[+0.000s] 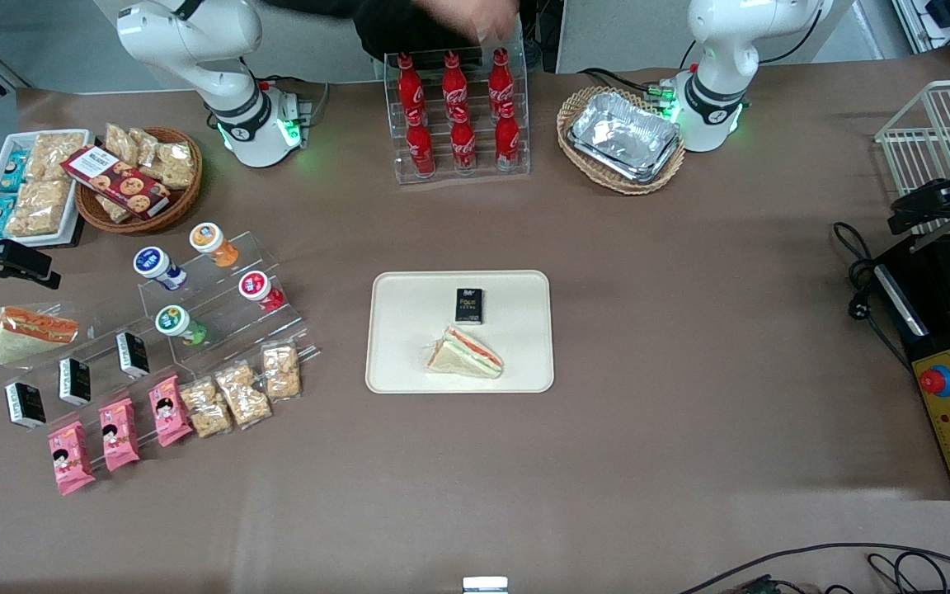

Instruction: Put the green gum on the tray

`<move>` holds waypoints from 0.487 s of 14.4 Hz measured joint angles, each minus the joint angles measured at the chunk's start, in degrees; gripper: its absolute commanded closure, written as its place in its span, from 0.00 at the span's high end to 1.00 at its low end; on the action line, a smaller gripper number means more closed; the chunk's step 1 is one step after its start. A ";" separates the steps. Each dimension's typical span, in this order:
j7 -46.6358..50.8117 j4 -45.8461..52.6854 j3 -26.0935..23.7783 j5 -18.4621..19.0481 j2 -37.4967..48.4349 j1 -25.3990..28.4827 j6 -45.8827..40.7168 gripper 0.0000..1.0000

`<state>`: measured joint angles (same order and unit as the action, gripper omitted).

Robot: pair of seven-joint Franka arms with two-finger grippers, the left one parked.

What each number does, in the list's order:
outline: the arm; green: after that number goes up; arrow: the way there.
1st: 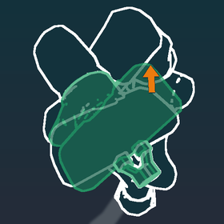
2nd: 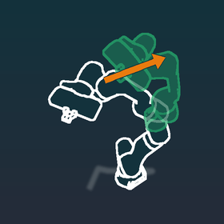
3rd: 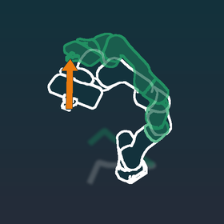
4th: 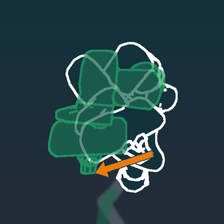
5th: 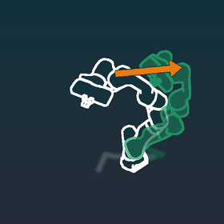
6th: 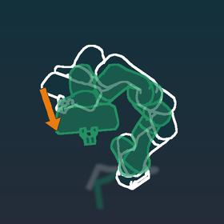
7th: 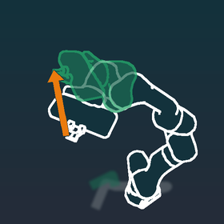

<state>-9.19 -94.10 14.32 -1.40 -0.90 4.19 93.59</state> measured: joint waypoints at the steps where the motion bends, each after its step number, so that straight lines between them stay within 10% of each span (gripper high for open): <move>1: 0.00 0.00 0.00 0.00 0.00 0.00 0.02 1.00; 7: 0.11 -0.05 -0.13 0.00 0.00 0.03 -0.16 1.00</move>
<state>-9.08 -94.15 14.19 -1.40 -0.91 4.22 93.43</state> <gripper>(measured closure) 0.000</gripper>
